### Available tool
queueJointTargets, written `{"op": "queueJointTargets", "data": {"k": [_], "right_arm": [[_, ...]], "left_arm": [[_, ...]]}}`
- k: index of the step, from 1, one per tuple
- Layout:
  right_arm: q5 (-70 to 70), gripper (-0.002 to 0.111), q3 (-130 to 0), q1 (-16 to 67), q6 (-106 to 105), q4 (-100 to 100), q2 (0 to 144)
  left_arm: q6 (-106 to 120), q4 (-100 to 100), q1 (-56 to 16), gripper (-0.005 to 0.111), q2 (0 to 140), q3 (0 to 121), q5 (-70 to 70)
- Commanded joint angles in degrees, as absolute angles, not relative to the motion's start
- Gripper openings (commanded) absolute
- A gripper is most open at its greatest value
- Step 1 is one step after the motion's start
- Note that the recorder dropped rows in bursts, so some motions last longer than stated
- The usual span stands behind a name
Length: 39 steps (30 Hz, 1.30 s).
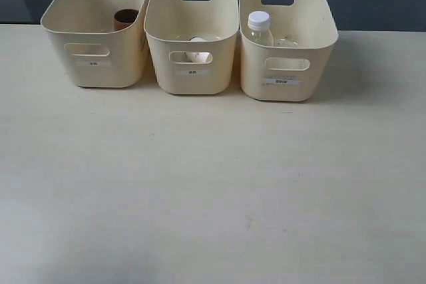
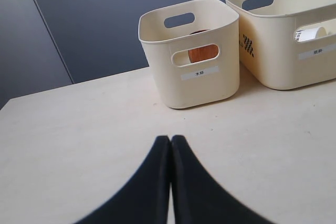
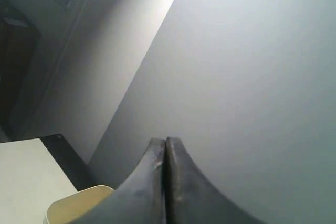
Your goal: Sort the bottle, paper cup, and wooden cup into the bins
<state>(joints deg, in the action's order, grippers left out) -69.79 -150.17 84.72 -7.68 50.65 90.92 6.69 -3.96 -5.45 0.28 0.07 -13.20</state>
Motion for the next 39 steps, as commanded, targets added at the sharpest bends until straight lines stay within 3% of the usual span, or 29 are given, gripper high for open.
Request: {"op": "queueJointTargets", "data": {"k": [1, 15, 39], "right_arm": [[-69.96, -0.001, -143.98, 84.62, -4.03, 58.33, 86.77], [-69.96, -0.001, -86.88, 84.62, 23.5, 73.55, 54.7], [-69.96, -0.001, -82.05, 84.62, 29.34, 62.87, 50.8]], "left_arm": [[6.58, -3.96, -5.87, 0.0, 0.0, 0.0, -12.98], [6.58, -3.96, -5.87, 0.0, 0.0, 0.0, -12.88], [6.58, -3.96, -5.87, 0.0, 0.0, 0.0, -12.88]]}}
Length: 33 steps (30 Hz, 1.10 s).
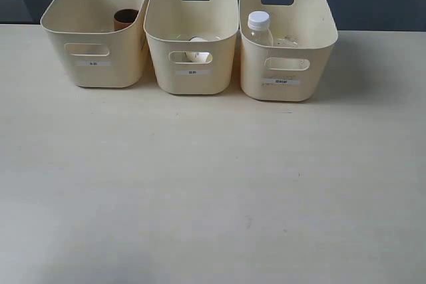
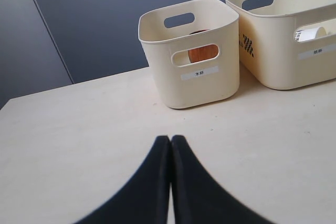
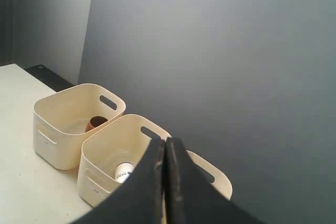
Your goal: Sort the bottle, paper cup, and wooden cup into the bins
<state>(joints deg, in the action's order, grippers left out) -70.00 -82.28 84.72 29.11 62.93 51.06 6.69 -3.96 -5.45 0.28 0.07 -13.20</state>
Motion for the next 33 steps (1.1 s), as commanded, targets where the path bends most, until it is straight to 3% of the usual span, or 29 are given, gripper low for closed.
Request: {"op": "queueJointTargets", "data": {"k": [1, 15, 20, 33], "right_arm": [[-69.96, -0.001, -82.05, 84.62, 29.34, 62.87, 50.8], [-69.96, -0.001, -82.05, 82.16, 30.02, 61.16, 50.29], [-69.96, -0.001, -82.05, 72.92, 30.58, 49.85, 49.09], [-65.28, -0.001, -80.38, 39.12, 29.7, 20.72, 44.01]], "left_arm": [[6.58, -3.96, -5.87, 0.0, 0.0, 0.0, -12.88], [6.58, -3.96, -5.87, 0.0, 0.0, 0.0, -12.88], [6.58, -3.96, -5.87, 0.0, 0.0, 0.0, -12.88], [6.58, -3.96, -5.87, 0.0, 0.0, 0.0, -12.88]]}}
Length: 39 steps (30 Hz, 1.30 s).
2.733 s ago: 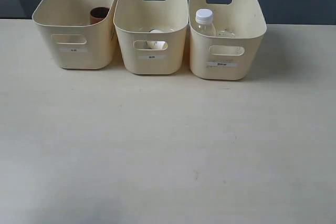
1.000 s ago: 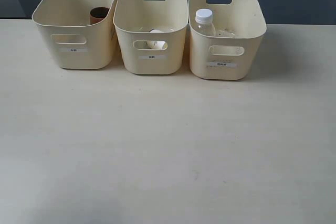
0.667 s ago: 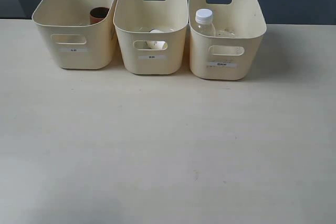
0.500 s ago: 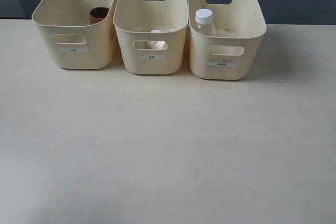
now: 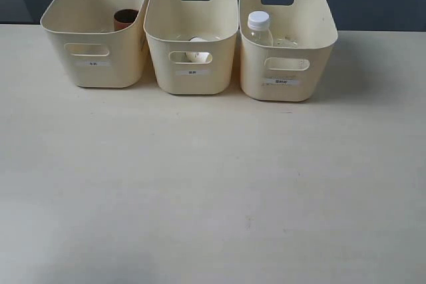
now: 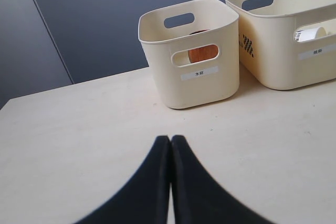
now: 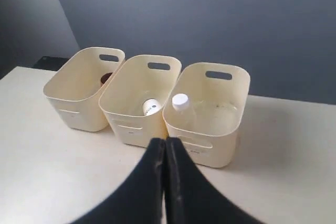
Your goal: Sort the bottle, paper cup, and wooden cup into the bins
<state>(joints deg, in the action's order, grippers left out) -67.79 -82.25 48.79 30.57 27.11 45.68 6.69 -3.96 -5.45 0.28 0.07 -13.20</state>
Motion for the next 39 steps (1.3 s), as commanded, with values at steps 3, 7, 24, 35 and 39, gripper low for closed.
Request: {"op": "queueJointTargets", "data": {"k": [3, 7, 24, 35, 39], "right_arm": [[-54.63, -0.001, -71.04, 28.01, 23.3, 14.49, 39.28], [-47.71, -0.001, -63.13, 22.46, 20.07, 11.08, 35.42], [-24.43, -0.001, -23.04, 4.46, 2.65, -0.7, 10.87], [-7.06, -0.001, -7.47, 4.46, 1.6, -0.58, 4.12], [-2.67, -0.001, -2.37, 4.46, 1.47, -0.58, 0.13]], "left_arm": [[6.58, -3.96, -5.87, 0.0, 0.0, 0.0, -12.88], [6.58, -3.96, -5.87, 0.0, 0.0, 0.0, -12.88], [6.58, -3.96, -5.87, 0.0, 0.0, 0.0, -12.88], [6.58, -3.96, -5.87, 0.0, 0.0, 0.0, -12.88], [6.58, -3.96, -5.87, 0.0, 0.0, 0.0, -12.88]]}}
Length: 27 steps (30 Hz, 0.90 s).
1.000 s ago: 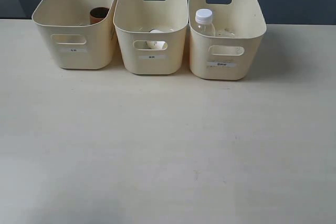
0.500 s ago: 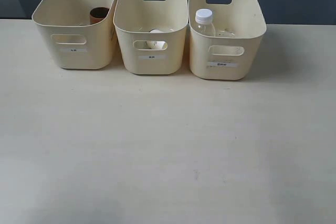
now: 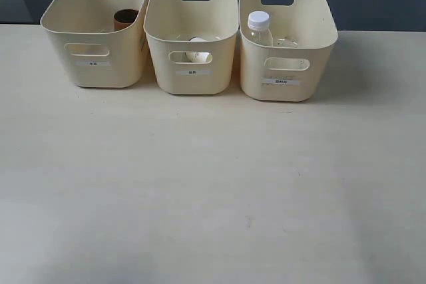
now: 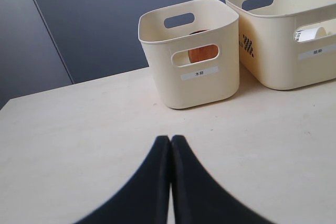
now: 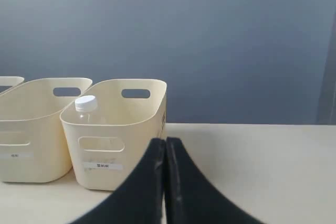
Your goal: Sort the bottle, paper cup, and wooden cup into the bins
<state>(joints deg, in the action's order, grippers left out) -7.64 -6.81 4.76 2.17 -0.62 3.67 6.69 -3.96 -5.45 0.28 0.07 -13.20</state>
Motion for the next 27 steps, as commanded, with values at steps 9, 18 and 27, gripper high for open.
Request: {"op": "queueJointTargets", "data": {"k": [9, 18, 27], "right_arm": [[-0.32, -0.001, 0.0, 4.46, 1.47, 1.54, 0.0], [0.0, -0.001, 0.0, 4.46, 1.47, 2.04, 0.0], [-0.32, -0.001, 0.0, -0.57, 1.47, 2.01, 0.0]], "left_arm": [[6.58, -3.96, -5.87, 0.0, 0.0, 0.0, -12.88], [6.58, -3.96, -5.87, 0.0, 0.0, 0.0, -12.88], [6.58, -3.96, -5.87, 0.0, 0.0, 0.0, -12.88]]}}
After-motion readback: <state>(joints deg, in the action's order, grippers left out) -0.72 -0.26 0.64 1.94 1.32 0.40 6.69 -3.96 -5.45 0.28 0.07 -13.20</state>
